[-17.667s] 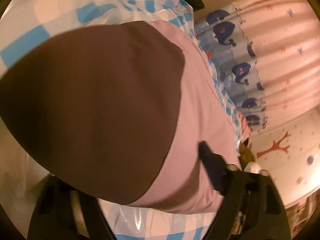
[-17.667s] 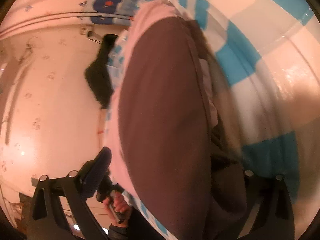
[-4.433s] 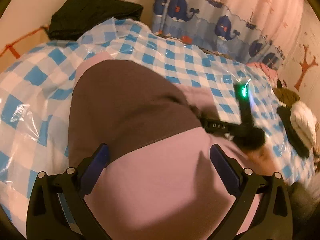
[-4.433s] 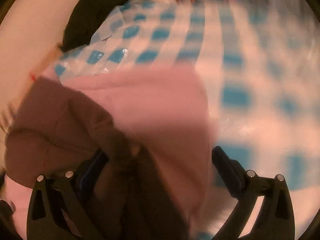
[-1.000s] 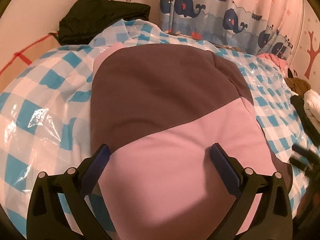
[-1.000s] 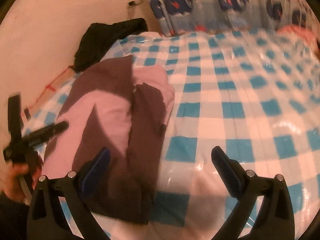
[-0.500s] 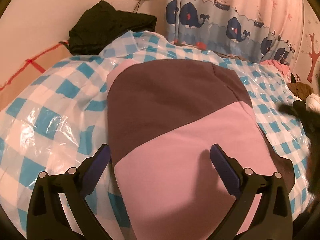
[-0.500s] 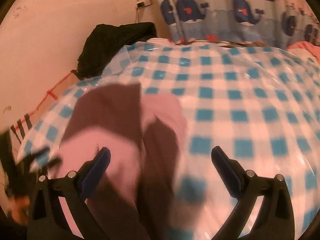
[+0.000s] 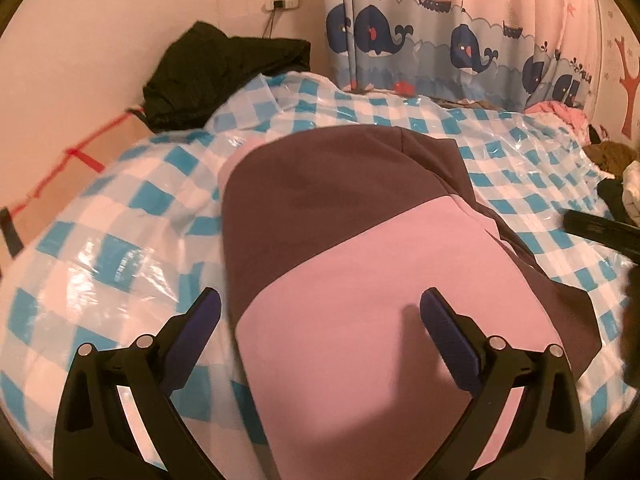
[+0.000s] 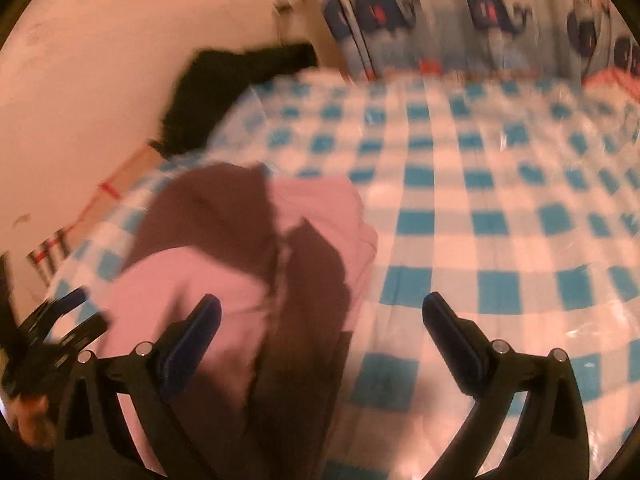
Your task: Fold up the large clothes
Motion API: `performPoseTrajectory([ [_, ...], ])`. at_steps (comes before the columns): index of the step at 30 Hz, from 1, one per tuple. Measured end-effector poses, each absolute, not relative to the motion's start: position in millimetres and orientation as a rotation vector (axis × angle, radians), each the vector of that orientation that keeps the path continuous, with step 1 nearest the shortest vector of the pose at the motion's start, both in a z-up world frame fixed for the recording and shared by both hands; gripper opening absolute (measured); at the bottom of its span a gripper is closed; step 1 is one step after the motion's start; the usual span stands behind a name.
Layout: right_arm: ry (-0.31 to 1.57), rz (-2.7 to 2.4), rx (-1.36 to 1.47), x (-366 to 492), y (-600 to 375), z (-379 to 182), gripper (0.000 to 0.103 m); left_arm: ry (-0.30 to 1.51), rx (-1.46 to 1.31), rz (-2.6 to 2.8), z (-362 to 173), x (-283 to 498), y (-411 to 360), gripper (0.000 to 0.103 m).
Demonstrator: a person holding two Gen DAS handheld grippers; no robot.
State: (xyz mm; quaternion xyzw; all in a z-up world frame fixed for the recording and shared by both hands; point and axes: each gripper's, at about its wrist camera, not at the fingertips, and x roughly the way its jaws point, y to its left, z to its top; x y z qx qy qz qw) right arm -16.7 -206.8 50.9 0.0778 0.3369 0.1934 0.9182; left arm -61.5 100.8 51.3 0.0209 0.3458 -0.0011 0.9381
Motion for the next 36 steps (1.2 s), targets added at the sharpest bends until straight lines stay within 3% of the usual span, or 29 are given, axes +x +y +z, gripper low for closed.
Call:
performPoseTrajectory([
  [4,0.607,0.483,0.149,-71.6,-188.9,69.2,0.097,0.717,0.056,0.03,59.2,-79.7,95.7,0.096],
  [10,0.659,0.577,0.029,-106.3,-149.4,59.3,0.097,0.711,0.016,0.112,70.7,-107.2,106.7,0.096],
  [36,0.606,0.381,-0.066,-100.3,-150.8,51.5,0.097,0.755,0.044,0.059,61.0,-119.5,103.4,0.096],
])
